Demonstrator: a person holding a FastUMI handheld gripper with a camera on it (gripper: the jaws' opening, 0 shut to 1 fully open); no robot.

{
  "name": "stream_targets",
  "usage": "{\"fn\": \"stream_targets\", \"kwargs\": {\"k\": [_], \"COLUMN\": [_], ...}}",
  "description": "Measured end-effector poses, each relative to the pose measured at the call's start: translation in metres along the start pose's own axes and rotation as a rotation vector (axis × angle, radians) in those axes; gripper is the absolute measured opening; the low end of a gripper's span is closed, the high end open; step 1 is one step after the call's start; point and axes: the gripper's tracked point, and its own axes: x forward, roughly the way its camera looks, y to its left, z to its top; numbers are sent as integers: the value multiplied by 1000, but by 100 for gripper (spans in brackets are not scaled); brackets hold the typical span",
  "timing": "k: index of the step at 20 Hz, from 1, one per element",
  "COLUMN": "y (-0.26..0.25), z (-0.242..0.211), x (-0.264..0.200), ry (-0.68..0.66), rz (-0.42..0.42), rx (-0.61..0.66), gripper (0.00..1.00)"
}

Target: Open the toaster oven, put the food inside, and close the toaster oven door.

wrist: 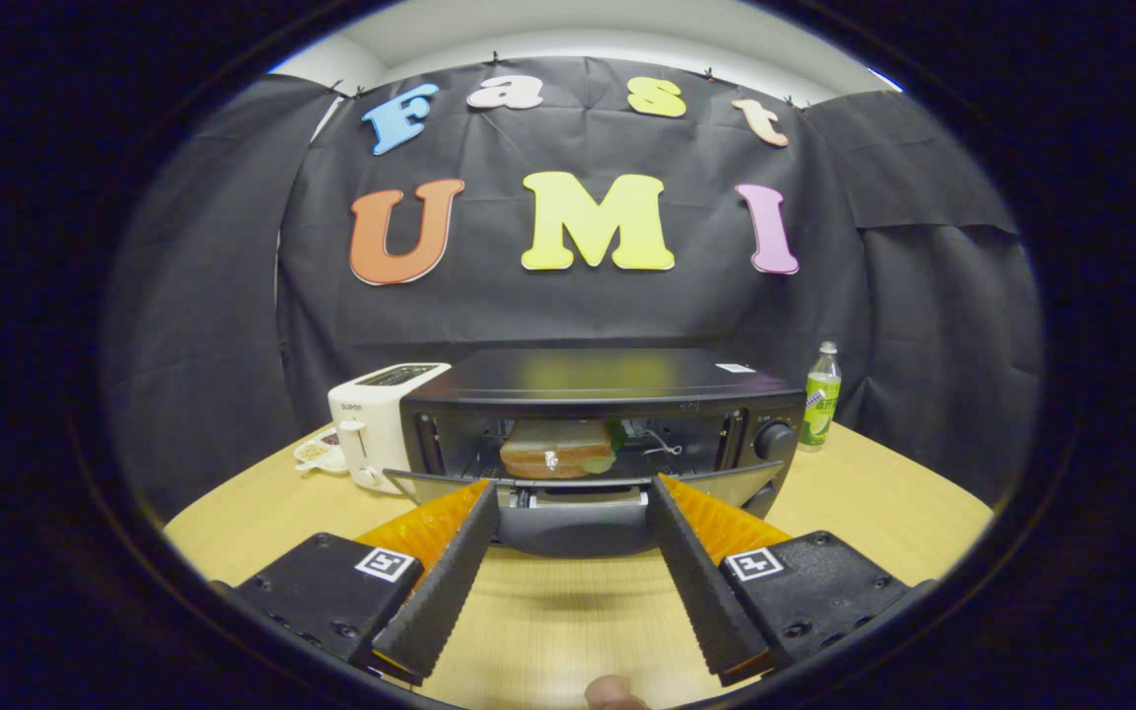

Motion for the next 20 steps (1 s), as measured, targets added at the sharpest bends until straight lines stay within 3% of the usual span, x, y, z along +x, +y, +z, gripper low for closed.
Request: {"fn": "stream_targets", "kwargs": {"k": [7, 20], "y": [-9, -71], "z": [20, 109], "x": [-20, -131], "ry": [7, -96], "rz": [1, -13], "rx": [44, 52], "gripper": [99, 100]}}
